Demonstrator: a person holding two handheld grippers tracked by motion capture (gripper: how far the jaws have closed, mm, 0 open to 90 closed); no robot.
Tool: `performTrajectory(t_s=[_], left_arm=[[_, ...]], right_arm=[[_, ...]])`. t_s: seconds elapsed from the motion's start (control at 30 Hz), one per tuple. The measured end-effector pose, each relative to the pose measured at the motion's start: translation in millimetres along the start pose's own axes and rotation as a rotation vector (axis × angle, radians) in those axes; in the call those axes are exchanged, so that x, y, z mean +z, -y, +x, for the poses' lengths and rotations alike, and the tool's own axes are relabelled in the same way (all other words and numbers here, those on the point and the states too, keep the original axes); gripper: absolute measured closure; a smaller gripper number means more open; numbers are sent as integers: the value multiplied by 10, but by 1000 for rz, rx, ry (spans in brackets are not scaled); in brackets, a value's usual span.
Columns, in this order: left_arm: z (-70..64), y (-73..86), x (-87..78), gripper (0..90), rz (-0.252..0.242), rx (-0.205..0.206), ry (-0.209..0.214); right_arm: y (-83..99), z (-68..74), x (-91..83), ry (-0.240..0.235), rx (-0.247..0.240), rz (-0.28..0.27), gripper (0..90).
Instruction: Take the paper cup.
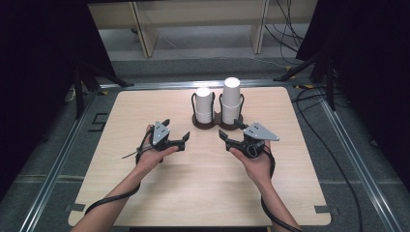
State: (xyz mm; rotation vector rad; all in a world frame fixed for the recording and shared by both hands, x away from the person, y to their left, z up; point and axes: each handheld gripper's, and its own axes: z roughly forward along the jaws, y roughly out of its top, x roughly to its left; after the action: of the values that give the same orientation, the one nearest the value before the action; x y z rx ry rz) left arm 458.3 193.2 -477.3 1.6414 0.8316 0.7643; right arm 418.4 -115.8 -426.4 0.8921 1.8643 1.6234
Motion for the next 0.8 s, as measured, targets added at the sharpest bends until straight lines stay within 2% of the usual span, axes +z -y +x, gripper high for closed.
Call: performTrajectory(t_s=[0.03,0.07,0.13,0.17,0.2,0.3,0.33,0.37,0.4,0.5,0.53,0.63,0.67,0.7,0.8], left_arm=[[-2,-9,25,45,3,1,0],[-3,-15,45,49,3,4,1],[-3,-33,103,60,7,7,4],[0,-40,129,65,10,2,8],[6,-47,160,71,13,4,7],[14,-77,248,82,22,6,12],[17,-92,272,85,28,11,17],[17,-100,303,90,25,11,16],[20,-109,331,94,27,8,17],[40,-115,418,108,36,14,23],[44,-113,445,119,40,17,26],[47,-97,533,129,58,21,39],[48,-90,565,129,63,18,42],[50,-86,595,129,71,12,47],[63,-78,689,131,76,13,47]], right_arm=[[-15,-7,23,4,-6,-3,288],[-31,-1,42,4,9,9,290],[-66,-15,102,-9,-6,-7,291],[-88,-8,108,6,-6,5,293],[-109,-6,135,-4,-1,13,293],[-165,-17,236,-5,-28,1,295],[-183,1,259,4,-9,13,296],[-201,-9,296,-1,-26,7,296],[-215,-1,337,-14,-18,8,296],[-254,26,420,-1,-21,25,297],[-269,26,464,-10,-22,28,298],[-304,35,562,-4,-25,21,298],[-312,26,602,-1,-41,8,299],[-320,36,625,-2,-22,25,299],[-341,27,708,10,-22,38,299]])
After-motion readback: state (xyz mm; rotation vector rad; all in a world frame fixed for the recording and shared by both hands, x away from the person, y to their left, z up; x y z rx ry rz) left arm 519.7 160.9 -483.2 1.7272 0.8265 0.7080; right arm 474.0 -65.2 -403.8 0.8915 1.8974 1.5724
